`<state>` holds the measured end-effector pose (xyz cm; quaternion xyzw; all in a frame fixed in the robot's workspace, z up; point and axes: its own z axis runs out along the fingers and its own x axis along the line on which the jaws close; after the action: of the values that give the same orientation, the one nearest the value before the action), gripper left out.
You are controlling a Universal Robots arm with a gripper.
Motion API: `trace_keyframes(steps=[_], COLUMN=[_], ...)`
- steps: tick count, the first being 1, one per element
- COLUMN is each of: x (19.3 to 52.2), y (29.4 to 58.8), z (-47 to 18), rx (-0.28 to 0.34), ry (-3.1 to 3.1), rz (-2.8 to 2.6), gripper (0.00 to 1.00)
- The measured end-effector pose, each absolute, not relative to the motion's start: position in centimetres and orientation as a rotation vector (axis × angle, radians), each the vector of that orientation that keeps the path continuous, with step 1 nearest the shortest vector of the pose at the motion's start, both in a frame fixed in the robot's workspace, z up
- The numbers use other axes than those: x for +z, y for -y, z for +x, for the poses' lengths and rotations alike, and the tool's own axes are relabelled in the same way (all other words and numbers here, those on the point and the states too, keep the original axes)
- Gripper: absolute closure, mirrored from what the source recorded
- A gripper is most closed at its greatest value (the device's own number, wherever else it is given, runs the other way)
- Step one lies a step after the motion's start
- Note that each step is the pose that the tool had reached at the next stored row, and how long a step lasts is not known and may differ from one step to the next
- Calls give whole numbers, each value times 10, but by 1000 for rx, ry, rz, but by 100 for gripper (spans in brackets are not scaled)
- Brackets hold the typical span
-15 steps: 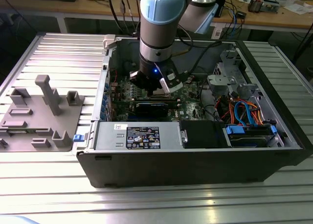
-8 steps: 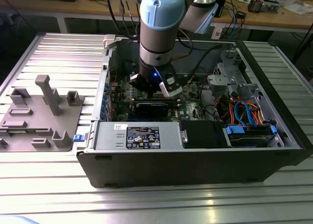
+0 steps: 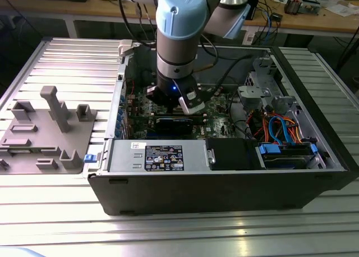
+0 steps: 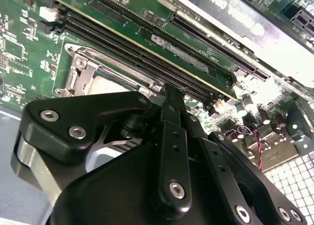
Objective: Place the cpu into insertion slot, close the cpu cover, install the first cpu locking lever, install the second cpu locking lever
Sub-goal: 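Install the second cpu locking lever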
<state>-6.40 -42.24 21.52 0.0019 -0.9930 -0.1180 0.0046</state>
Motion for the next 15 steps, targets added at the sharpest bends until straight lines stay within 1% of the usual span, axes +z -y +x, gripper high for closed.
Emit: trace_keyframes(steps=[9, 15], x=[205, 201], y=[422, 422], z=[-67, -70], rx=[-403, -442], ry=[3107, 3102], rz=[-8, -12], gripper=[89, 89])
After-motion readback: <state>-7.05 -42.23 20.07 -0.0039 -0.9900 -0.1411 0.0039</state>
